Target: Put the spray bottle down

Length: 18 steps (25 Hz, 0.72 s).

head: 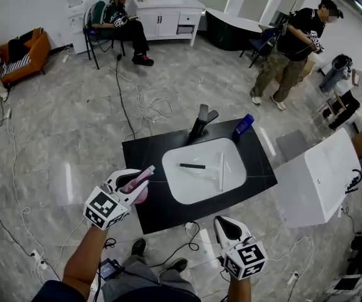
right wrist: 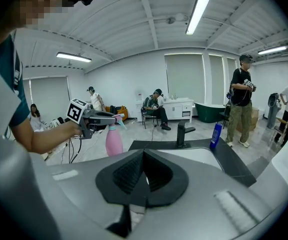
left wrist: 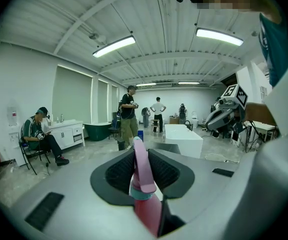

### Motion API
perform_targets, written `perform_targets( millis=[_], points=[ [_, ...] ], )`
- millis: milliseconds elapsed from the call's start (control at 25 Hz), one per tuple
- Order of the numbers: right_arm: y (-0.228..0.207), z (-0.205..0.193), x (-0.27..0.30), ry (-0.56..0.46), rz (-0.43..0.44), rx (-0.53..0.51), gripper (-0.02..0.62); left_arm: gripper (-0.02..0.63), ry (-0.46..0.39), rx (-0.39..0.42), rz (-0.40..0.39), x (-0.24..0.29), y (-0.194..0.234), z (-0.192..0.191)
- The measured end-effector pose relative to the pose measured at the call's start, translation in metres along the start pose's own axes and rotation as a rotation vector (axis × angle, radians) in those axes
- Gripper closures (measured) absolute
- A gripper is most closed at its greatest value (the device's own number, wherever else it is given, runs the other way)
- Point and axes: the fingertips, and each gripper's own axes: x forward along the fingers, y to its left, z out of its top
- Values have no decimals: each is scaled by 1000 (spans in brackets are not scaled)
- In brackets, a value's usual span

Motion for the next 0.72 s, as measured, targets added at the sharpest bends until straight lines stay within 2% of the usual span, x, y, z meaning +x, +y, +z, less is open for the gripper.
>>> perform_targets(
  millis=[720],
  points=[
    [3, -46, 26, 88, 23, 49, 586, 517, 59, -88, 34, 21, 21, -68]
  ],
)
